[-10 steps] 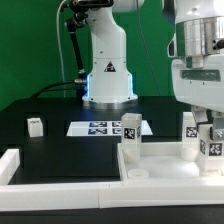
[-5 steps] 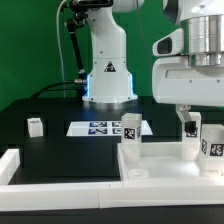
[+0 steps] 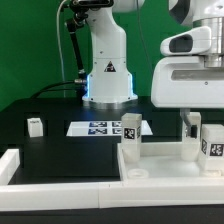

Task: Assemble square table

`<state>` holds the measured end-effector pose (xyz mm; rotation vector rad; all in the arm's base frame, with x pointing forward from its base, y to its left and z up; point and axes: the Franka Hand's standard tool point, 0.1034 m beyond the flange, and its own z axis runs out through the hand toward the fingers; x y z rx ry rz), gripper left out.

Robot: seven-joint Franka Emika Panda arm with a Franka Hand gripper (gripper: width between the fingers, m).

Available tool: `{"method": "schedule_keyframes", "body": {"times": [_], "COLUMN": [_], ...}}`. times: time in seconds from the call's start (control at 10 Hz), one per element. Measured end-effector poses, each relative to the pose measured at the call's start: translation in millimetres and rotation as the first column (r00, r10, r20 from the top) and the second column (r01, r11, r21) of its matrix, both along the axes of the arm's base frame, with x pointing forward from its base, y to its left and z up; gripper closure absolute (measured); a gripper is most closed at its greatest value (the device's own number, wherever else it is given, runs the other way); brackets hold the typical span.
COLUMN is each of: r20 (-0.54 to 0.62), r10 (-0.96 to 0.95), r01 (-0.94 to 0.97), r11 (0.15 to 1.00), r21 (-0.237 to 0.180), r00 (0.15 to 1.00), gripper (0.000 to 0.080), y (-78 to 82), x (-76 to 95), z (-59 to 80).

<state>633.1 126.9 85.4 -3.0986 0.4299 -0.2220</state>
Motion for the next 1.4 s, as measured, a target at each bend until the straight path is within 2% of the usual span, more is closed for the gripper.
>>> {"method": "schedule_keyframes", "body": {"times": [0.1, 0.2, 0.3, 0.4, 0.5, 0.7, 0.9, 1.0, 1.1, 1.2, 1.3, 1.4], "r20": [0.0, 0.0, -0.002, -0.002, -0.003, -0.01, -0.11, -0.166, -0.183, -0.187, -0.186, -0.182], "r10": [-0.015, -0.015, -0.045, -0.154, -0.262, -0.54, -0.837, -0.907, -0.944, -0.96, -0.961, -0.955], "r01": [0.015, 0.015, 0.045, 0.154, 0.262, 0.54, 0.843, 0.92, 0.958, 0.974, 0.974, 0.968], "r11": [1.0, 1.0, 0.999, 0.988, 0.964, 0.84, 0.527, 0.369, 0.255, 0.184, 0.18, 0.209], "r21": [0.002, 0.002, 0.005, 0.018, 0.031, 0.062, 0.105, 0.13, 0.132, 0.136, 0.135, 0.136], "r00": [1.0, 1.0, 0.999, 0.988, 0.965, 0.842, 0.537, 0.387, 0.276, 0.207, 0.203, 0.232], "gripper": [0.0257, 0.0457, 0.0457, 0.0504, 0.0504, 0.0504, 0.0504, 0.0504, 0.0504, 0.0504, 0.0504, 0.0447], "y": [-0.4, -0.7, -2.0, -4.2, -6.6, -12.0, -8.5, -7.3, -2.6, 0.2, -0.6, -0.9], "x": [0.0, 0.0, -0.6, -0.6, -0.5, -0.4, -5.0, -5.2, -6.4, -6.7, -6.4, -6.5], "z": [-0.2, -0.2, -1.0, -1.3, -2.2, -2.9, -3.6, -4.4, -4.8, -5.1, -5.1, -5.4]}}
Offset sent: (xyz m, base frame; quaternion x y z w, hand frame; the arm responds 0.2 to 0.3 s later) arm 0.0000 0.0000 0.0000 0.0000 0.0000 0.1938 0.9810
